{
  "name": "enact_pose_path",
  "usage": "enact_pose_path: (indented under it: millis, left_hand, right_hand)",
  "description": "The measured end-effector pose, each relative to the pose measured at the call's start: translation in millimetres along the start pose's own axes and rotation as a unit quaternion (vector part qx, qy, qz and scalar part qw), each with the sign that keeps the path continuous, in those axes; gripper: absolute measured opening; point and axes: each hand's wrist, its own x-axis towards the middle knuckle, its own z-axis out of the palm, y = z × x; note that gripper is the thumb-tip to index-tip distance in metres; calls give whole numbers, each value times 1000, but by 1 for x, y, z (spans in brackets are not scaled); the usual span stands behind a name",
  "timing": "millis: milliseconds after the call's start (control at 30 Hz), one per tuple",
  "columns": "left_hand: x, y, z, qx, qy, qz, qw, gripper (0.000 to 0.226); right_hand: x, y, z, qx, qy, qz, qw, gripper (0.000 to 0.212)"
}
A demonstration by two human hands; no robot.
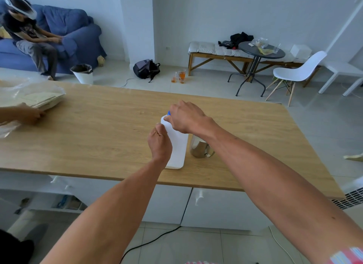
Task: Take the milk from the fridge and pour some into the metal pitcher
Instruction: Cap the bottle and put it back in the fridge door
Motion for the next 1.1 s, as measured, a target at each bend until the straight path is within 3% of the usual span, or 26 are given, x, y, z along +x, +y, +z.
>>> enact_pose_path:
  millis: [267,500,633,767,833,933,967,1033,1100]
  left_hand:
    - [2,1,1,7,25,-11,1000,46]
    - [2,2,-5,12,-21,-7,1000,48]
    - [0,4,-11,5,-53,3,999,42]
    - [5,10,-19,9,-93,-9,996,36]
    - [8,15,-22,7,-106,-4,994,36]
    - [11,24,-28,-4,-119,7,993,38]
    - [12,27,-30,-10,-122,9,992,39]
    - [14,32,-33,-27,-128,12,991,42]
    - [12,36,-35,-36,-127,13,991,44]
  right_hand:
    - [3,-12,12,-39,79,12,996,31]
    - [-3,9,21,83,84,91,989,58]
    - [-26,15,40,196,166,140,956,63]
    - [-55,9,78,352,265,277,854,44]
    - [-69,4,103,395,247,343,815,48]
    - [-78,-1,137,477,159,414,758,53]
    - [-78,-3,143,529,112,434,721,59]
    - [-75,-9,148,650,7,453,610,71]
    - [-68,-13,152,734,-40,436,519,78]
